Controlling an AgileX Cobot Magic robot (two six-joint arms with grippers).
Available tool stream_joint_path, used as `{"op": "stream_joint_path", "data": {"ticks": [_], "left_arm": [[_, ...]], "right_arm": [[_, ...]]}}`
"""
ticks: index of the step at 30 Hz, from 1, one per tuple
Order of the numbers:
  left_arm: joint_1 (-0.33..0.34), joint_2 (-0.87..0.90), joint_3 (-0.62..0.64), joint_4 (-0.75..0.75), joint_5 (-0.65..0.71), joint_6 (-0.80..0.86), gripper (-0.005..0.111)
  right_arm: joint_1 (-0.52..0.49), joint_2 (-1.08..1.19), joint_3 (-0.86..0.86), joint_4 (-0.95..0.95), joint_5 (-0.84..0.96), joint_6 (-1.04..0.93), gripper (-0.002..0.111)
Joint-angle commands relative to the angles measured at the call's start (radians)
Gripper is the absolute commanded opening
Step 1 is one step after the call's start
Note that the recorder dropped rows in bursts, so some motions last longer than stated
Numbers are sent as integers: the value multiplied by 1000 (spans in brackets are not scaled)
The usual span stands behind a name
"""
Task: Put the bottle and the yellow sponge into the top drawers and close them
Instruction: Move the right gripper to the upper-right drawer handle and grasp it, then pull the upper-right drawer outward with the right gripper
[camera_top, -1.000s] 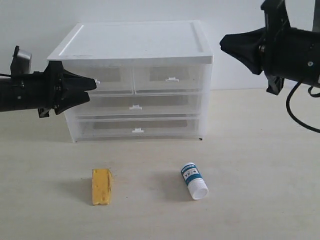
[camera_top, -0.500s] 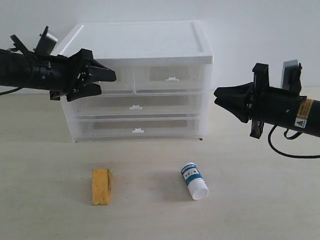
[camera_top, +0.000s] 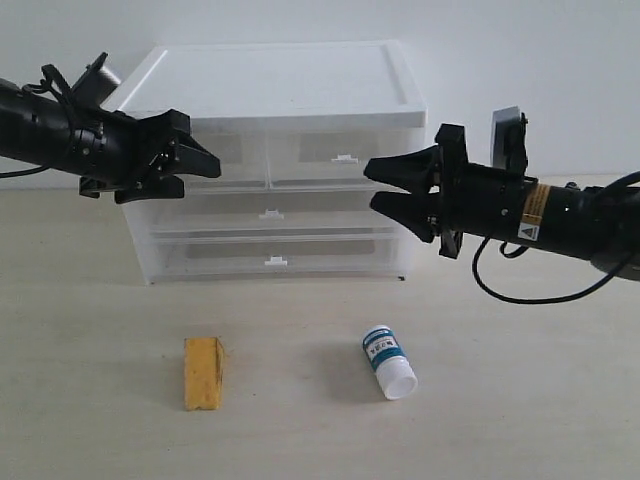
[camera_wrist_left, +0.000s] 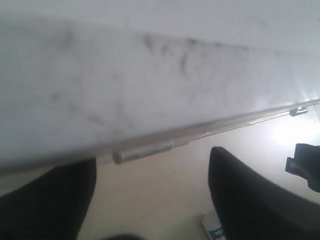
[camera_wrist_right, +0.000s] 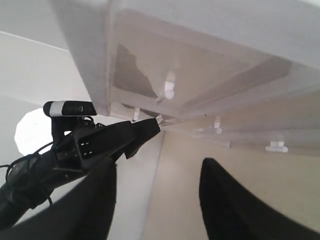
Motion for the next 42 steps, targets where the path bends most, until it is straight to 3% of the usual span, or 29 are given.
{"op": "stream_joint_path", "data": {"ticks": [1,11,29,39,42], "left_arm": [[2,-3,-8,17,-117,-3,62],[2,-3,-8,21,-124,5,62],[2,-3,-8,19,-147,5,62],[2,-3,-8,19,-147,5,61],[2,-3,-8,19,-149,5,61]], "right_arm": [[17,63,-69,37,-4,35,46],[17,163,-214,77,-24,83,46],[17,164,-257,150,-24,48,45],[17,164,-257,159,-24,31,0],[17,164,-257,142,-24,26,0]]}}
